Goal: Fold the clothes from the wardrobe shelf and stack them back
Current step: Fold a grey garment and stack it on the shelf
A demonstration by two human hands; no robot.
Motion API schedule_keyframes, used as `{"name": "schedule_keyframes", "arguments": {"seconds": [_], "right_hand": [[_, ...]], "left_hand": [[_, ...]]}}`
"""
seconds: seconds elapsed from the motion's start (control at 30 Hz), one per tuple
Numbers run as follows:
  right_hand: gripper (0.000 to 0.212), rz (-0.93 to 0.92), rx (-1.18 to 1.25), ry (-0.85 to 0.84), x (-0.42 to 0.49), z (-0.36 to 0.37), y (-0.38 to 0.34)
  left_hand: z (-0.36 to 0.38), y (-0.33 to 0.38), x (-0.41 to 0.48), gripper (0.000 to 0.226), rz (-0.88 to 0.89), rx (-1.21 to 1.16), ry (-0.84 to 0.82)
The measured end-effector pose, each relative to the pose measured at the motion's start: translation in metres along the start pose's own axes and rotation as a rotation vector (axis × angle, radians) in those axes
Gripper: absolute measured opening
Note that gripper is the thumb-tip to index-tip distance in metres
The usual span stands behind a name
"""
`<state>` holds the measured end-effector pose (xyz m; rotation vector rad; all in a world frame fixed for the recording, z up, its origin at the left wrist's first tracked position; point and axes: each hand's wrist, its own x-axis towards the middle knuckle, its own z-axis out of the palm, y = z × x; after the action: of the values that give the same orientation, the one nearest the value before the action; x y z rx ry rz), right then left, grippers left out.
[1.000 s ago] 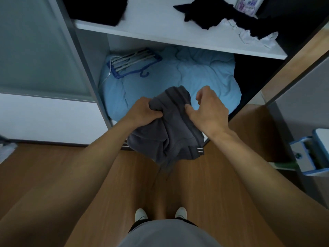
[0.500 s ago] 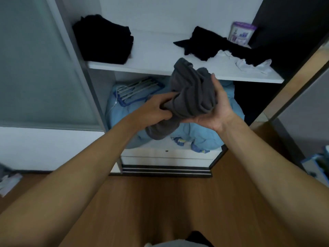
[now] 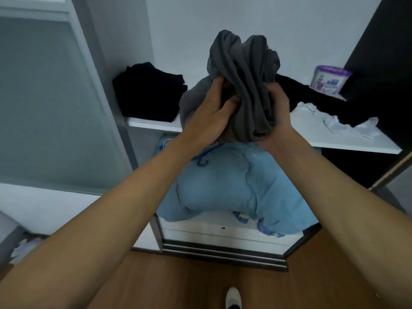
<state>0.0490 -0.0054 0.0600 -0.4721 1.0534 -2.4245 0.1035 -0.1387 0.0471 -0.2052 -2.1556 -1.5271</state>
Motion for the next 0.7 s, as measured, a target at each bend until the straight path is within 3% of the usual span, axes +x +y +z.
{"name": "schedule_keyframes", "arguments": {"seconds": [0.2, 0.3, 0.33, 0.43, 0.5, 0.6, 0.7], "right_hand": [[0.038, 0.132, 0.172, -0.018, 0.103, -0.029, -0.002], [0.038, 0.294, 0.092, 0.042, 0.158, -0.055, -0.001], [0.036, 0.365, -0.011, 0.071, 0.171, -0.066, -0.001], [0.02, 0.42, -0.686, 0.252, 0.198, -0.111, -0.001], [0.016, 0.345, -0.808, 0.324, 0.21, -0.132, 0.0], [0.045, 0.278, -0.922, 0.229, 0.228, -0.135, 0.004], [0.062, 0.246, -1.122, 0.095, 0.243, -0.123, 0.02]], "left_hand": [[0.002, -0.018, 0.075, 0.046, 0.088, 0.517, 0.158], [0.005, -0.049, 0.115, 0.048, 0.054, 0.835, 0.103], [0.006, -0.065, 0.124, 0.048, -0.012, 0.917, 0.035], [0.007, -0.114, 0.134, 0.047, -0.318, 0.967, -0.22], [0.004, -0.139, 0.133, 0.043, -0.383, 0.931, -0.249], [-0.006, -0.158, 0.141, 0.036, -0.297, 0.984, 0.069], [-0.021, -0.164, 0.152, 0.053, -0.501, 1.067, 0.333]]}}
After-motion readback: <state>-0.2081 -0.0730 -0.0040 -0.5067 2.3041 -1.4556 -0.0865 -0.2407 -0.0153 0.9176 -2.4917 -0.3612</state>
